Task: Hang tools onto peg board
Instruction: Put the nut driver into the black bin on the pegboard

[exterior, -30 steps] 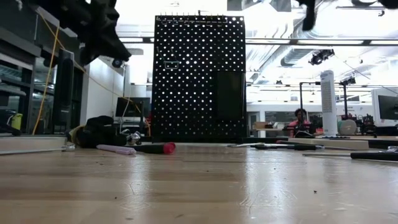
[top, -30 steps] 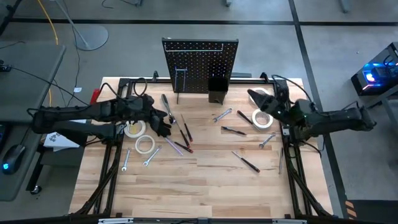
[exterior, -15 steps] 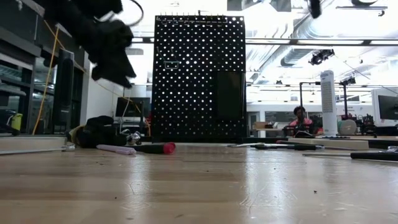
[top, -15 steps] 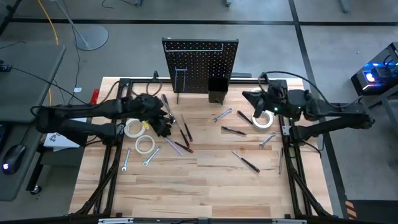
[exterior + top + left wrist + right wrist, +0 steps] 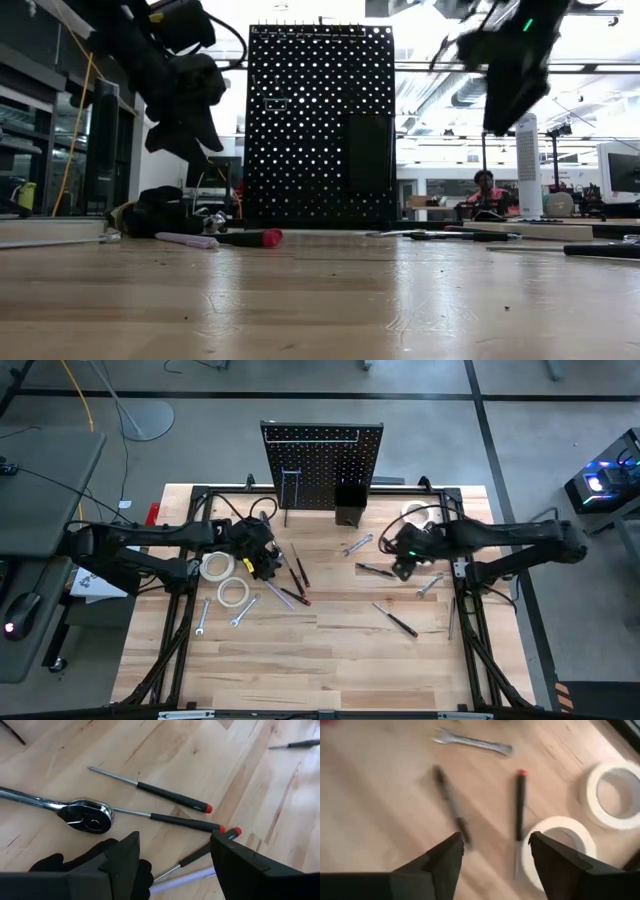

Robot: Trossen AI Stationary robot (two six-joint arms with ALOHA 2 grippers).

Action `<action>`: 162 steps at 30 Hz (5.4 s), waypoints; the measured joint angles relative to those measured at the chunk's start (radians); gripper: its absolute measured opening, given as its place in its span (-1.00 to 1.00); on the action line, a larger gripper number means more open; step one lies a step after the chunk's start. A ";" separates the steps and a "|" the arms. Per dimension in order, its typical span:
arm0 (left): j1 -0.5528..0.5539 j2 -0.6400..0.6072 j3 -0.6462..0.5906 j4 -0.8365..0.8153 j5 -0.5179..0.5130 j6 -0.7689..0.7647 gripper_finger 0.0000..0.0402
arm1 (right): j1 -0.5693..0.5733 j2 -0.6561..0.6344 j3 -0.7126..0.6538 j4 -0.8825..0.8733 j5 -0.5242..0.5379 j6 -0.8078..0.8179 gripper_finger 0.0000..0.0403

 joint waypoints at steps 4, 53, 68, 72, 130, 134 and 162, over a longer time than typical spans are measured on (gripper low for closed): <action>0.000 -0.009 0.000 0.003 0.000 -0.003 0.11 | -0.118 0.127 -0.047 0.080 -0.058 -0.130 0.13; -0.040 -0.018 0.001 0.001 -0.008 0.147 0.11 | -0.114 0.040 -0.021 0.192 -0.307 -0.078 -0.85; -0.040 -0.018 0.001 0.098 -0.026 0.163 0.11 | -0.200 -0.072 0.016 1.198 0.156 -0.353 -0.85; -0.040 -0.018 0.001 0.109 -0.048 0.164 0.11 | -0.241 0.018 0.015 1.255 0.221 -0.365 -0.85; -0.068 -0.018 0.001 0.107 0.056 0.005 0.11 | 0.352 -0.049 -0.215 0.307 -0.333 0.392 0.19; -0.084 -0.018 0.001 0.107 0.053 0.006 0.11 | 0.515 -0.029 -0.261 0.356 -0.334 0.601 0.13; -0.092 -0.018 0.000 0.210 0.071 0.041 0.11 | 0.666 0.411 -0.185 0.203 -0.354 0.630 -0.87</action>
